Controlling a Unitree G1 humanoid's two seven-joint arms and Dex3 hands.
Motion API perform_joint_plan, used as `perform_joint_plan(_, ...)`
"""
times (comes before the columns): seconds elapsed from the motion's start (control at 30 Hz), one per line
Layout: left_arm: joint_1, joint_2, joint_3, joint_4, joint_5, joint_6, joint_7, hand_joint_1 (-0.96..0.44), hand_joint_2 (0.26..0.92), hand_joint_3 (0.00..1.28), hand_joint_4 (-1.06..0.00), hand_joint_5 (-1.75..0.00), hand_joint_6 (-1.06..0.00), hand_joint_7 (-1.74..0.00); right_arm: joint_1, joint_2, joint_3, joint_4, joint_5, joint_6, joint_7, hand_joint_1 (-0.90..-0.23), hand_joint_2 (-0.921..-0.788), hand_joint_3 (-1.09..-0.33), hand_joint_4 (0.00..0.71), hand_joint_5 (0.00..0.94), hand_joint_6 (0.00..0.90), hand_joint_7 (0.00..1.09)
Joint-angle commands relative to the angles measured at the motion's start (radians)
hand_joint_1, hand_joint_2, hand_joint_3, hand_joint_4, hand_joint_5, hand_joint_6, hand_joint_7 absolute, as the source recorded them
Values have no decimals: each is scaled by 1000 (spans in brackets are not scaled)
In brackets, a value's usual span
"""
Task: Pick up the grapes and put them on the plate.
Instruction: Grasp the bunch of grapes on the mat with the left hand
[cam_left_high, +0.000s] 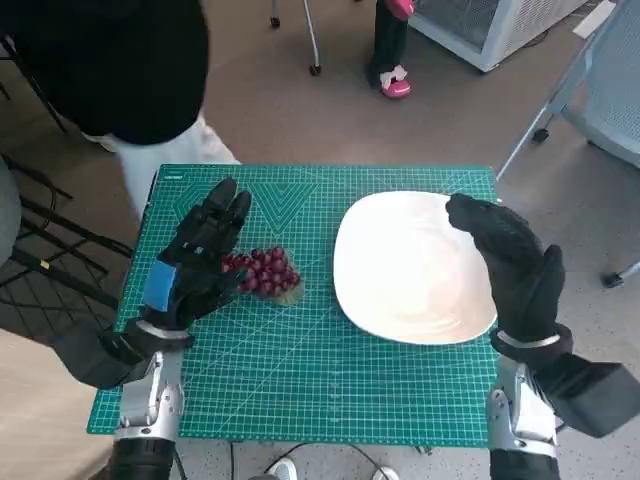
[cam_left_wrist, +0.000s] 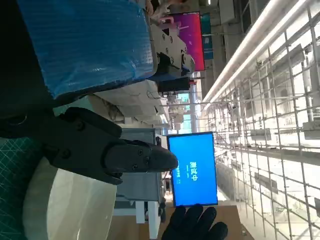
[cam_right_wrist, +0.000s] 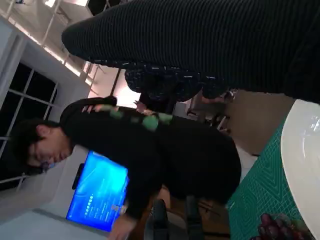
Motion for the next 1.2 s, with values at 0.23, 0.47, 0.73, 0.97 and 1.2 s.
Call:
perform_joint_plan(0.23, 13, 62, 2, -56, 129, -38, 68, -546, 921, 264, -197, -1, -326, -1, 39, 1, 9, -19, -10, 27, -4, -621, -921, -792, 363, 0, 199, 21)
perform_joint_plan(0.47, 39, 186, -23, -141, 434, -26, 199, -599, 921, 121, -99, 0, -221, 0, 45, -2, 12, -24, -15, 29, -5, -624, -921, -792, 362, 0, 193, 18)
perform_joint_plan(0.73, 46, 278, -85, -222, 682, 50, 282, -626, 864, 12, -5, 1, -133, -1, 48, -7, 14, -35, -19, 33, -6, -626, -921, -795, 359, 0, 188, 16)
perform_joint_plan(0.97, 42, 302, -158, -299, 836, 198, 292, -528, 780, 1, 1, 1, -156, -14, 46, -9, 15, -35, -18, 38, -6, -624, -921, -799, 358, 0, 186, 15)
perform_joint_plan(1.2, 26, 302, -239, -371, 961, 389, 252, -476, 740, 0, 1, 1, -182, -19, 42, -9, 15, -32, -19, 43, -8, -623, -921, -800, 358, 0, 186, 15)
